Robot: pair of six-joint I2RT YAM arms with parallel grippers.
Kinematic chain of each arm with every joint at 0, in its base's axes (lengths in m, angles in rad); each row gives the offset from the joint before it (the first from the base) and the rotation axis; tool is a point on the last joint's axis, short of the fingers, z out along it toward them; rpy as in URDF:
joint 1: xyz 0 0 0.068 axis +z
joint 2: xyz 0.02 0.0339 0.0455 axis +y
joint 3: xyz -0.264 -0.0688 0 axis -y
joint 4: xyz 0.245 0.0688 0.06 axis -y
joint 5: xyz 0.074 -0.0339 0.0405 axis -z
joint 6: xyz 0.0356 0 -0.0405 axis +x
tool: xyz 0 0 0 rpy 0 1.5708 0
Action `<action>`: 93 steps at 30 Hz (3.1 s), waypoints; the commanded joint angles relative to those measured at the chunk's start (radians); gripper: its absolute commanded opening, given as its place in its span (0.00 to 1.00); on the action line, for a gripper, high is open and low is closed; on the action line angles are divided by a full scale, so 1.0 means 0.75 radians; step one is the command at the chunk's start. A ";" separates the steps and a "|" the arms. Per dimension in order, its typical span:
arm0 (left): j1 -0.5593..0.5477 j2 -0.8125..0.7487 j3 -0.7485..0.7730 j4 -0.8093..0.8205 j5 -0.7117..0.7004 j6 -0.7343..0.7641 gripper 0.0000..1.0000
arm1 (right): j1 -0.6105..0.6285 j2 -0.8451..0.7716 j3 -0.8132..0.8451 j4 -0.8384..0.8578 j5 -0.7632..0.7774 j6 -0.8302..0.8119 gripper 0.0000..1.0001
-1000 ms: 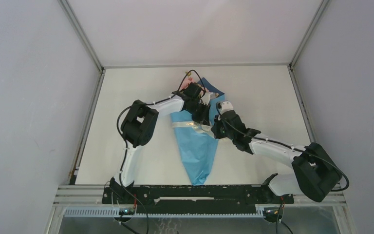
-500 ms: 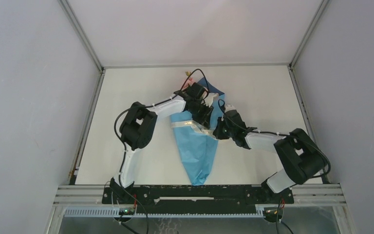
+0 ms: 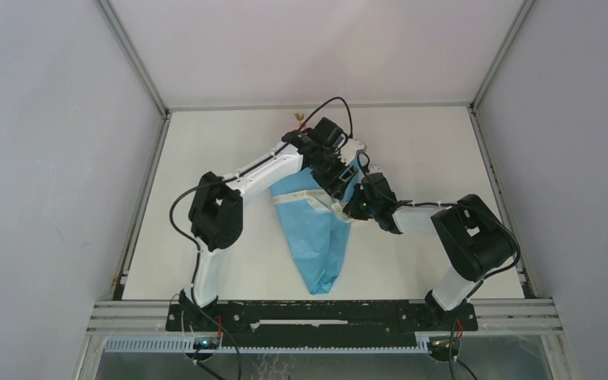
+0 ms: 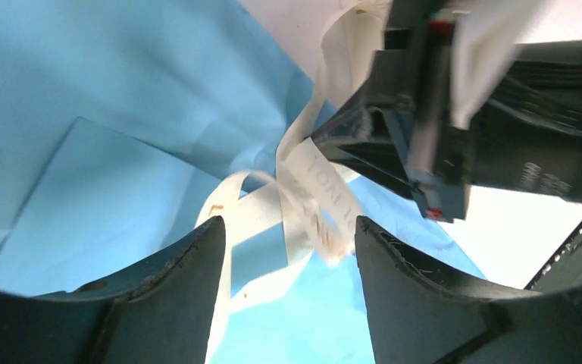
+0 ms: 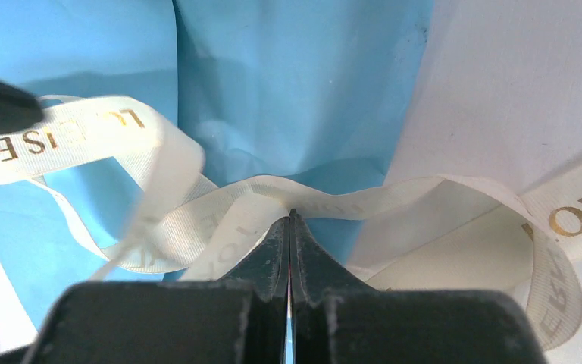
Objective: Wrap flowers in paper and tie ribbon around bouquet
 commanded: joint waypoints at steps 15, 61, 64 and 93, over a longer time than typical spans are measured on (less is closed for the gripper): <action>0.218 -0.021 0.080 -0.122 -0.211 -0.032 0.27 | -0.002 0.047 -0.020 -0.124 0.042 0.010 0.00; 0.191 -0.328 -0.235 0.023 -0.062 0.036 0.00 | -0.067 0.049 -0.028 -0.164 0.023 -0.025 0.00; 0.235 -0.422 -0.345 0.110 -0.109 0.060 0.00 | -0.072 0.066 -0.028 -0.164 0.012 -0.033 0.00; 0.296 -0.276 -0.593 0.364 0.240 -0.144 0.00 | -0.116 -0.193 0.354 -0.224 -0.460 -0.373 0.00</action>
